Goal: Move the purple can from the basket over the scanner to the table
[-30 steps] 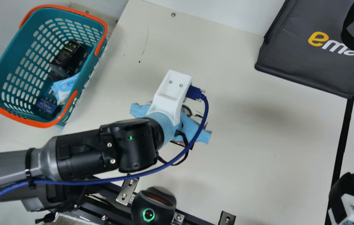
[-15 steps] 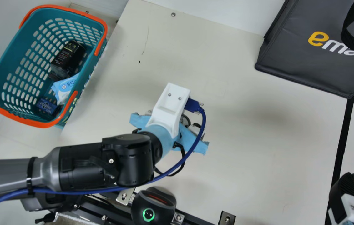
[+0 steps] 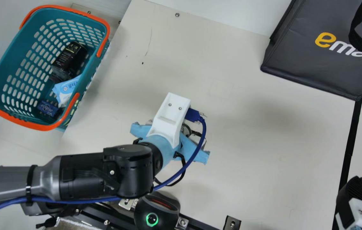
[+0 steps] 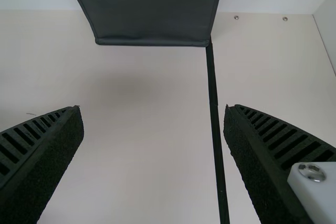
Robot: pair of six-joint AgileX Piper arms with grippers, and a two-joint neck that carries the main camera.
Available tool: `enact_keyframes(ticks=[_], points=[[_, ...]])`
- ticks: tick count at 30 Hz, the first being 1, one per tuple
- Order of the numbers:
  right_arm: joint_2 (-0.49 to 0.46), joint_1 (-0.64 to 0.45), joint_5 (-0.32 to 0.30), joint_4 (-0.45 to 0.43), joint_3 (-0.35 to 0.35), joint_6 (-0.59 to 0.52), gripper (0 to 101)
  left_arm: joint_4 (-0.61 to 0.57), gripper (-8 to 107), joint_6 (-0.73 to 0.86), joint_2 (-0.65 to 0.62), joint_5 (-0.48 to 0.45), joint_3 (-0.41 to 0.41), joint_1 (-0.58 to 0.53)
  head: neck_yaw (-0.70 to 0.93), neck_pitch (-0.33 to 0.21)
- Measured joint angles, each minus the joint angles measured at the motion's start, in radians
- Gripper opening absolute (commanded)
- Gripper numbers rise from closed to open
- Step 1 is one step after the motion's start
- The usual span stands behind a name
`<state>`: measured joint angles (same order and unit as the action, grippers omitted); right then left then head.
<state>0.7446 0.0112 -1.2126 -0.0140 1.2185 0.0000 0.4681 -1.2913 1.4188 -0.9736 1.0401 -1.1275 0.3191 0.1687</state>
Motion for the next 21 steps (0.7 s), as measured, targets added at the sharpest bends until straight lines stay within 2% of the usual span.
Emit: enact_keyframes(ticks=[21], points=[[0.0, 0.0, 0.0, 0.0, 0.0, 0.0, 95, 0.018, 65, -0.082, 0.006, 0.014, -0.031, -0.04, 0.0, 0.0]])
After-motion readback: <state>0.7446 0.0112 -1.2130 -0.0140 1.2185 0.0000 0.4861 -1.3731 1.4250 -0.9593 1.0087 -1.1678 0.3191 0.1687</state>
